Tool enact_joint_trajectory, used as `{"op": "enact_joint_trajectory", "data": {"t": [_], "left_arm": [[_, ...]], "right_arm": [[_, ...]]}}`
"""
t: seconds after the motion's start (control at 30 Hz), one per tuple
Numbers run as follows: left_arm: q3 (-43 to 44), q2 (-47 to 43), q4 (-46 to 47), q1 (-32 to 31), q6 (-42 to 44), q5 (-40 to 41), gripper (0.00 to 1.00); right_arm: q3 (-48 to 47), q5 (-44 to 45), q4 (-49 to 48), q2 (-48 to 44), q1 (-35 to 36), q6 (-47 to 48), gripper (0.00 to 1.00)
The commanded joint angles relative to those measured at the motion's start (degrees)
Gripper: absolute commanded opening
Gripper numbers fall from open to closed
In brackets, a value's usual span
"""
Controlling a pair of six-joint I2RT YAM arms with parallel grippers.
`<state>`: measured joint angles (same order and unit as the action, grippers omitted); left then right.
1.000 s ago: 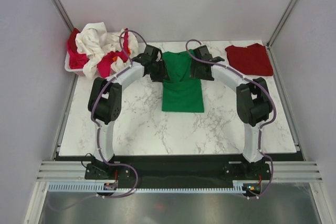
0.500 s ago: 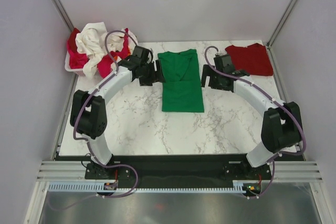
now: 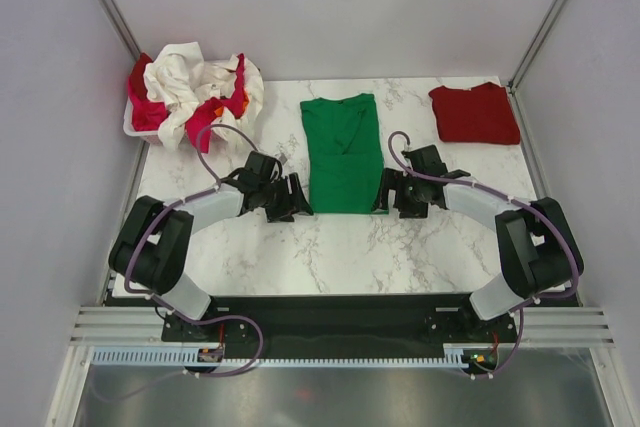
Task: Fold and stack the t-shirts
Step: Fold the tshirt
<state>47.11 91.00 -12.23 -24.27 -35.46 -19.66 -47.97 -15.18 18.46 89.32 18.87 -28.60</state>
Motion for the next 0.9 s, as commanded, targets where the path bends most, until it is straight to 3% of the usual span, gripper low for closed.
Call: {"op": "enact_joint_trajectory", "data": {"t": [0.0,0.27,0.37,0.73,0.83,0.87], "left_arm": [[-2.2,-1.1,11.5,-0.2,-3.8,-2.3,0.69],[-2.3,1.1,14.3,-1.0,-4.5,0.6,0.69],[-1.8,2.4,14.8,-1.4,-4.7,0.6,0.57],[-0.4,5.3,15.7,-4.0,-5.0,1.7,0.45],[-0.5,5.6,15.8,-4.1,-5.0,2.1,0.38],[-0.6,5.7,15.9,-4.1,-4.8,2.2,0.31]], "right_arm": [[0.9,-0.8,-5.3,0.9,-0.3,-0.2,0.94],[2.1,-0.4,-8.6,5.4,-1.1,-0.5,0.89],[2.2,-0.5,-9.3,6.5,-1.4,-0.4,0.85],[6.5,-4.2,-10.9,5.9,-1.6,-1.5,0.61],[8.8,-4.4,-12.9,5.3,-1.6,-2.3,0.58],[9.4,-4.4,-13.4,5.8,-1.6,-2.4,0.56]]}}
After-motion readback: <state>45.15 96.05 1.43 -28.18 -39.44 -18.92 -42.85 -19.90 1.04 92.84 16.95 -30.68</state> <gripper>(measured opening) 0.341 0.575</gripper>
